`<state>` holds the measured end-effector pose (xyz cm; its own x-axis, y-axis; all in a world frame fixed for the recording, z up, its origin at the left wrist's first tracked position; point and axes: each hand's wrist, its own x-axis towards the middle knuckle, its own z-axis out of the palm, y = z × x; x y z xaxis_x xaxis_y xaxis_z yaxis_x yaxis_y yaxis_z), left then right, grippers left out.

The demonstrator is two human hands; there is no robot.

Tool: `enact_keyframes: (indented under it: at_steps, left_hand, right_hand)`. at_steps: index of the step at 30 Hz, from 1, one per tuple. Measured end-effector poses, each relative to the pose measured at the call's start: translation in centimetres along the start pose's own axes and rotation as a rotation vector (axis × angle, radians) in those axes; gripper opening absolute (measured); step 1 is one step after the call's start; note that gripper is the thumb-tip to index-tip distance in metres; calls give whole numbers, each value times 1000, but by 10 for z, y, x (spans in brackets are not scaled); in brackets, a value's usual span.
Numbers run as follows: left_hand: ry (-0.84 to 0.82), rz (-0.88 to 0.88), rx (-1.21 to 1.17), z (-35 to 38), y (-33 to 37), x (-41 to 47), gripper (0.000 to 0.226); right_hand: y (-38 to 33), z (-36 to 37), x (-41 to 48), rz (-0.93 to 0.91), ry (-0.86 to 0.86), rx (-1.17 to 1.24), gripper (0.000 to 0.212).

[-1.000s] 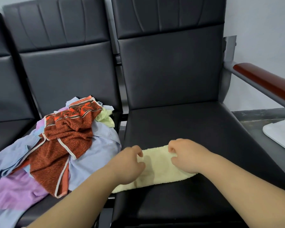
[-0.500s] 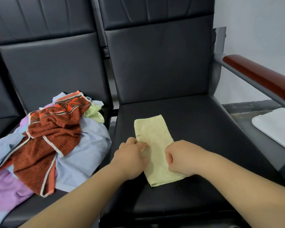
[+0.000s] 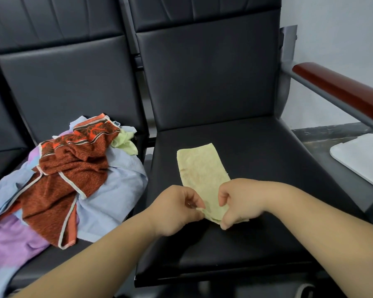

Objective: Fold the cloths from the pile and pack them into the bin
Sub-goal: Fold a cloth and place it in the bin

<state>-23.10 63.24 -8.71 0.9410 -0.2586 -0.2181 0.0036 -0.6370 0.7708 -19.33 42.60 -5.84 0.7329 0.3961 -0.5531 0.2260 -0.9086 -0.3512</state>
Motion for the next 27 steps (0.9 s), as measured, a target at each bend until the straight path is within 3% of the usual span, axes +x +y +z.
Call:
enact_keyframes:
  at_steps: [3,5,6,9,12,19,23,27]
  left_hand:
    - [82,5,3,-7,7,2,8]
    - [58,-62,-30,-19,10,3,10]
    - [12,-111,-60,-26,10,1,12]
    - [-185,-261,-222,-41,11,-8,17]
    - [-259,-338,-381,-52,9,-11,16]
    - [112,-325,-411,-49,-2,18,19]
    - [249,-298,-385,-45,-11,37,16]
    - [354,-280,-328,-38,-18,54,12]
  right_hand:
    - [-2,5,2,-7,85,-83,27]
    - [0,3,4,18,158,-46,31]
    - [1,0,3,24,153,36,33]
    - [5,-11,1,4,-4,509,9]
    - [9,-18,0,17,-81,779,8]
    - [10,-21,24,112,179,805,10]
    - [10,-19,39,134,266,755,38]
    - [14,-14,57,144,347,732,29]
